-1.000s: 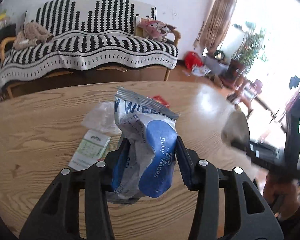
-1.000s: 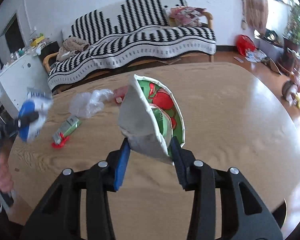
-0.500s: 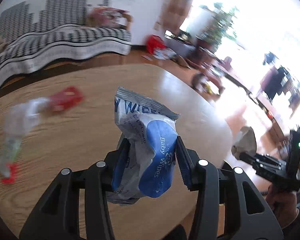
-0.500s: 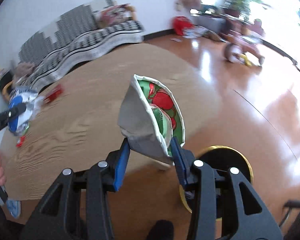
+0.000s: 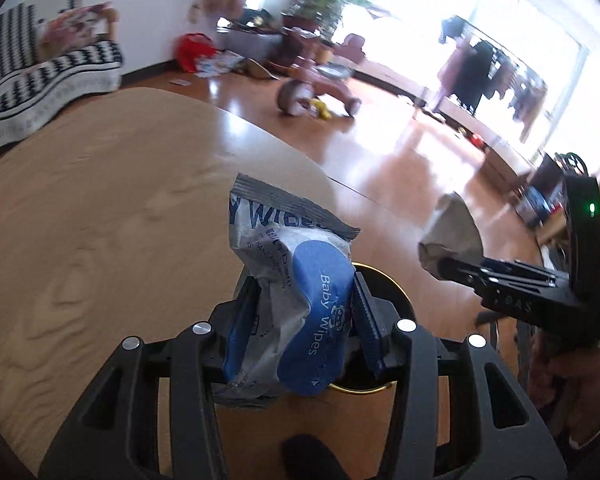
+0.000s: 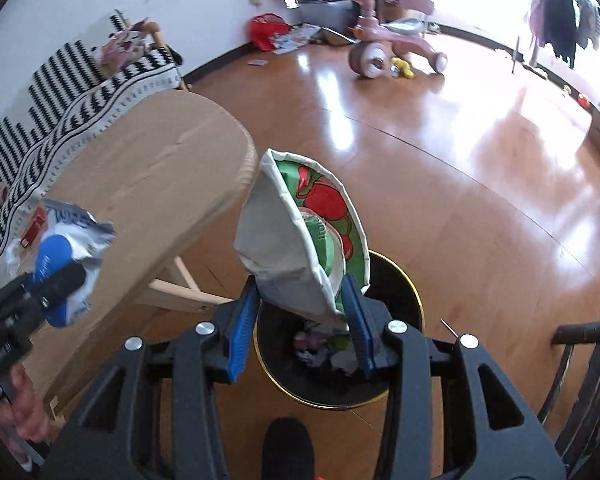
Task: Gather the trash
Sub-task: 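Carry both items over the black bin and open both tools to drop them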
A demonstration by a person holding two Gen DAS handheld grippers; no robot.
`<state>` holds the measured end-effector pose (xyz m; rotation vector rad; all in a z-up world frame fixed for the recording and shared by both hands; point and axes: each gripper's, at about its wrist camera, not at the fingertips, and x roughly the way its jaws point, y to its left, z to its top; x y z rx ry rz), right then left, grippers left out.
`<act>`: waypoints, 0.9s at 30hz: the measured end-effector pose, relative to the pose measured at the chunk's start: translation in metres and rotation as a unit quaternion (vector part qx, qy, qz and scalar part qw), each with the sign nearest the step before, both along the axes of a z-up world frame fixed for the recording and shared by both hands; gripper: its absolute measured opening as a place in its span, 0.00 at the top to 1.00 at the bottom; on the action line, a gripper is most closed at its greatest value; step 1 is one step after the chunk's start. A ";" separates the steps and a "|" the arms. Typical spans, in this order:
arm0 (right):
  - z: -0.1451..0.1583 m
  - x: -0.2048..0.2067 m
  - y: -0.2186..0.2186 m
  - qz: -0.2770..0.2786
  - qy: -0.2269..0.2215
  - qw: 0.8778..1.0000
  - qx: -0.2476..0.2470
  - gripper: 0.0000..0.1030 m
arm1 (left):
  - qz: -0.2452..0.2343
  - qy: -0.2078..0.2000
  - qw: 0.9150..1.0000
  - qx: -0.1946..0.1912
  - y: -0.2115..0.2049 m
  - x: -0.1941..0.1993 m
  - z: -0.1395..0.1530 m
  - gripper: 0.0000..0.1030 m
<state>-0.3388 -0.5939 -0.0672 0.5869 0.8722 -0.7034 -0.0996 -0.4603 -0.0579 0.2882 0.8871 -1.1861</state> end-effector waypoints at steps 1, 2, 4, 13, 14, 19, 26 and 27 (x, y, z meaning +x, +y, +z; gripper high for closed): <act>-0.002 -0.004 -0.003 -0.004 0.002 1.000 0.004 0.59 | -0.007 0.000 1.000 0.002 -0.006 -0.005 -0.005 0.55; -0.004 -0.006 -0.007 -0.009 0.001 1.000 0.009 0.59 | -0.014 0.000 1.000 0.005 -0.012 -0.011 -0.009 0.55; -0.007 -0.007 -0.015 -0.017 0.002 1.000 0.012 0.59 | -0.033 -0.002 0.999 0.016 -0.024 -0.024 -0.022 0.55; -0.019 -0.006 -0.027 -0.016 0.008 0.999 0.042 0.59 | -0.060 0.024 0.997 0.048 -0.057 -0.042 -0.070 0.55; -0.019 -0.005 -0.026 -0.015 0.009 0.999 0.041 0.59 | -0.062 0.023 0.996 0.051 -0.060 -0.042 -0.072 0.55; -0.019 -0.005 -0.028 -0.018 0.010 0.999 0.043 0.59 | -0.067 0.035 0.996 0.052 -0.071 -0.044 -0.079 0.55; -0.020 -0.006 -0.030 -0.022 0.012 0.999 0.043 0.59 | -0.070 0.041 0.995 0.057 -0.082 -0.041 -0.090 0.55; -0.020 -0.005 -0.030 -0.023 0.012 0.999 0.043 0.59 | -0.072 0.043 0.995 0.058 -0.084 -0.042 -0.092 0.55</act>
